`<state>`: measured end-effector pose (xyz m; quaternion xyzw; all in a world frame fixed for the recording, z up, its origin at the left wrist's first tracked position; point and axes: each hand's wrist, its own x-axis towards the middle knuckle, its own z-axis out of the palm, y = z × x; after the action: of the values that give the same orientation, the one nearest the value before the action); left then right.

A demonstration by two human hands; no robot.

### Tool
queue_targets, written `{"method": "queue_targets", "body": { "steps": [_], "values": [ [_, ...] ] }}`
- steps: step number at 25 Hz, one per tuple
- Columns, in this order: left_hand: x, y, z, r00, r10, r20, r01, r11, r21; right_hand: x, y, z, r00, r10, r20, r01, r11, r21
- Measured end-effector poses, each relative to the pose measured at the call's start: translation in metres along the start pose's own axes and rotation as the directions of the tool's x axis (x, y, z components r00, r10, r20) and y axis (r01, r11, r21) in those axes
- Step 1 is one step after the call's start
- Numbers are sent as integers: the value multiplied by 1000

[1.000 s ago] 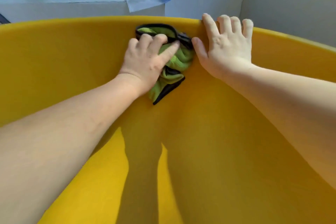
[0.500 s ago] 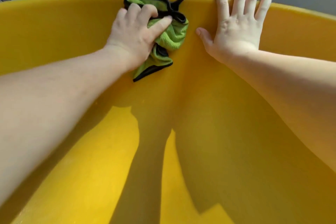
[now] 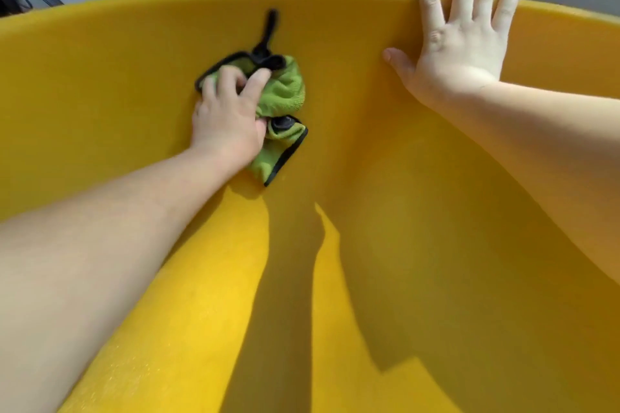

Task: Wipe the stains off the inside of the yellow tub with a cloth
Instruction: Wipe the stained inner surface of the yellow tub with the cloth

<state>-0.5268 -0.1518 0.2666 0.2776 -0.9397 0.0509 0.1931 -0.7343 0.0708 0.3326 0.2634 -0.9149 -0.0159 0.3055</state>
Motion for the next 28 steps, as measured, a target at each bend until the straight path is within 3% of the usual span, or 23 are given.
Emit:
{"method": "queue_targets", "body": {
  "steps": [2,4,7,10,13,16,20,22,24,25,28],
  "values": [
    [-55,15,24,964,-202,175,228,962,-147,-17,-5,-15,996,-13,84,4,994,106],
    [-115,45,40,921,-163,353,231,960,-159,-61,-19,-32,977,-80,197,17,952,305],
    [-166,91,35,872,-9,489,102,981,-164,-159,-31,-41,898,-198,393,-45,847,529],
    [-203,125,8,736,305,604,-137,942,-308,-234,-13,-47,783,-184,594,-176,850,496],
    [-234,136,-14,586,476,656,-276,878,-390,-274,-3,-58,763,-128,633,-218,872,438],
    [-231,93,-18,620,377,688,-269,926,-265,-292,-20,-71,748,-165,643,-237,838,491],
    [-244,-7,-35,745,-73,663,0,994,109,-292,-47,-88,654,-309,691,-342,693,634],
    [-263,-10,-46,692,-169,702,138,985,101,-290,-60,-95,622,-392,678,-334,650,682],
    [-276,13,-60,586,-116,802,142,989,39,-290,-69,-100,619,-439,651,-288,644,709],
    [-281,24,-72,577,-70,814,94,995,20,-291,-71,-101,617,-450,646,-278,643,714],
    [-296,41,-106,744,156,650,-152,986,-63,-294,-68,-101,577,-461,674,-268,672,690]
  ]
}}
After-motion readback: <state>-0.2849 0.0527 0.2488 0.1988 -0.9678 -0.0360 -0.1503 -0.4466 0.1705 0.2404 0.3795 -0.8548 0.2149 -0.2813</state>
